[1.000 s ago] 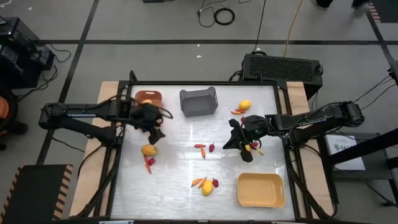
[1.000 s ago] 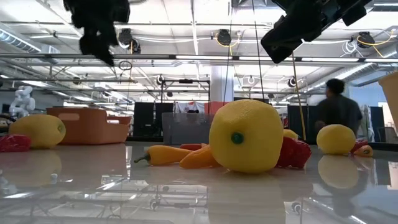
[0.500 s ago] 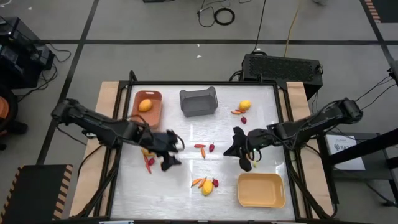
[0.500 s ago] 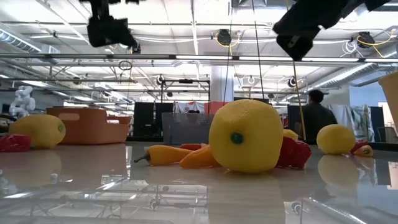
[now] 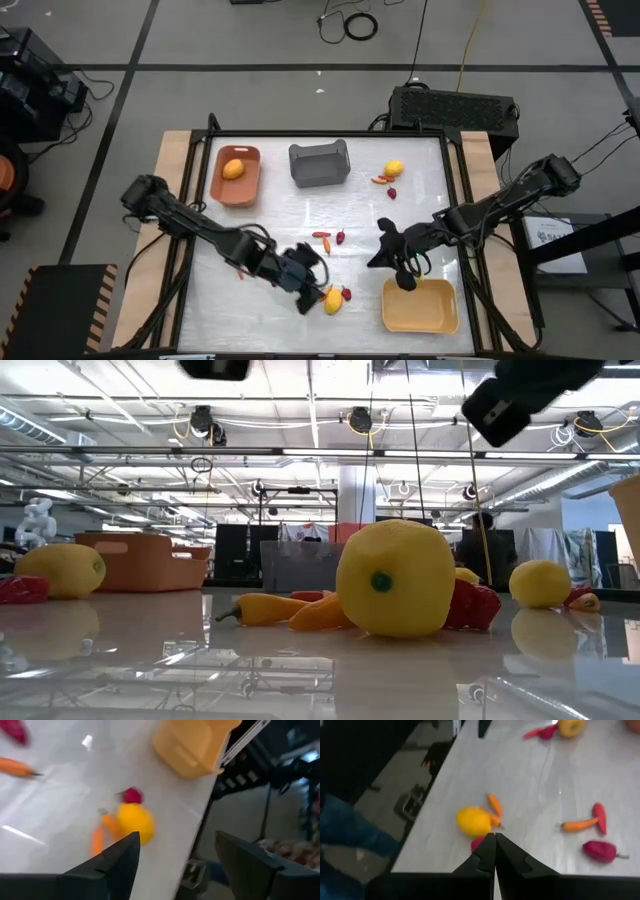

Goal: Sort produce into baskets
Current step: Put the lemon into the orange bin

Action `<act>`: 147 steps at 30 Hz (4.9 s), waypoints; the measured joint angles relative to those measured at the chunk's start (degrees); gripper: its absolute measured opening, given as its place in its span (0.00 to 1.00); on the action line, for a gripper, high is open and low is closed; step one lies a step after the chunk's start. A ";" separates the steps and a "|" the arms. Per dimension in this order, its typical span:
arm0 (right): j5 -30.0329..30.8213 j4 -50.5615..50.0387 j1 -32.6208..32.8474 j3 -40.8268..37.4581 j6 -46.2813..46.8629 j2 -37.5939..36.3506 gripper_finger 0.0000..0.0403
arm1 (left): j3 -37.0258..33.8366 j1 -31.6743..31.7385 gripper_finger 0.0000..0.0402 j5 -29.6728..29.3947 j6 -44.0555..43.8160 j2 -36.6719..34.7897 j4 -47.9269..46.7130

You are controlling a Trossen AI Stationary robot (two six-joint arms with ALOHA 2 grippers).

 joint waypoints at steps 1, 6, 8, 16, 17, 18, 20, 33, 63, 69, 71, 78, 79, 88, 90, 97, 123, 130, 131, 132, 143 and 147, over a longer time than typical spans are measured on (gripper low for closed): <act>0.00 -0.93 0.60 0.00 -0.07 0.00 0.00 | 2.19 0.01 0.63 -0.29 -1.32 1.96 -0.36; 0.00 -5.05 3.88 0.00 0.11 0.00 0.00 | 11.29 0.15 0.60 -2.70 -6.89 10.53 -7.36; -0.01 -6.61 4.94 0.00 -0.03 0.00 0.00 | 13.21 0.11 0.59 -3.09 -8.66 13.18 -8.56; -0.01 -11.41 6.64 0.00 -0.03 0.00 0.00 | 14.47 -0.06 0.58 -3.01 -13.61 18.90 -9.24; 0.00 -11.56 6.64 0.00 -0.03 0.00 0.00 | 14.45 -0.17 0.58 -3.03 -13.82 18.98 -9.82; 0.00 -11.56 6.62 0.00 -0.03 0.00 0.00 | 14.45 -0.26 0.58 -3.15 -13.87 18.98 -10.32; 0.00 -11.83 6.62 0.00 -0.03 0.00 0.00 | 14.45 -0.37 0.58 -4.42 -13.89 18.88 -11.03; 0.04 -11.89 6.53 0.00 -0.05 0.00 0.00 | 14.43 -1.02 0.59 -5.90 -6.22 21.36 -7.02; 0.35 -11.89 6.53 0.00 -0.03 -0.02 0.00 | 14.40 -0.16 0.89 -4.31 1.08 21.65 -8.74; 0.35 -11.89 6.51 0.00 -0.03 -0.02 0.00 | 14.40 -0.44 0.89 -5.11 0.07 21.65 -9.11; 0.35 -11.89 6.53 0.00 -0.03 -0.02 0.00 | 13.91 -0.59 0.89 -5.60 -0.56 21.63 -8.77; 0.33 -11.89 6.52 0.00 -0.03 -0.02 0.00 | 12.63 -1.13 0.89 -5.55 -0.68 21.63 -8.57; 0.33 -11.89 6.51 0.00 -0.02 -0.02 0.00 | 12.63 -1.23 0.89 -5.57 -0.68 21.63 -8.55; 0.33 -12.06 6.51 0.00 -0.03 0.00 0.00 | 12.61 -1.77 0.89 -4.41 -0.70 24.87 -4.17; 0.33 -11.92 6.52 0.02 -0.03 -0.02 0.00 | 12.61 -1.77 0.89 -4.41 -0.70 24.99 -4.01; 0.33 -11.90 6.44 0.02 -0.52 0.00 0.00 | 12.63 -1.77 0.89 -4.64 0.43 25.01 -4.91; 0.35 -11.98 6.42 0.02 -1.77 0.00 0.00 | 12.67 -1.28 0.51 -4.43 2.88 23.40 -6.06; 0.35 -11.88 6.42 0.02 -1.71 -0.02 0.00 | 12.70 0.34 0.51 -4.77 4.88 18.51 -9.65; 0.35 -11.92 6.42 0.02 -1.71 -0.01 0.00 | 12.70 0.73 0.51 -5.07 5.40 17.38 -10.84; 0.35 -11.92 6.42 0.02 -1.69 -0.02 0.00 | 12.70 1.11 0.51 -5.64 5.47 16.02 -12.78; 0.35 -9.78 6.42 0.02 -1.58 -0.02 0.00 | 12.70 6.56 0.50 -14.72 7.11 0.47 -35.48; 1.45 -5.47 6.39 0.02 -3.06 -0.01 0.00 | 12.69 9.01 0.50 -17.49 6.93 -4.59 -45.40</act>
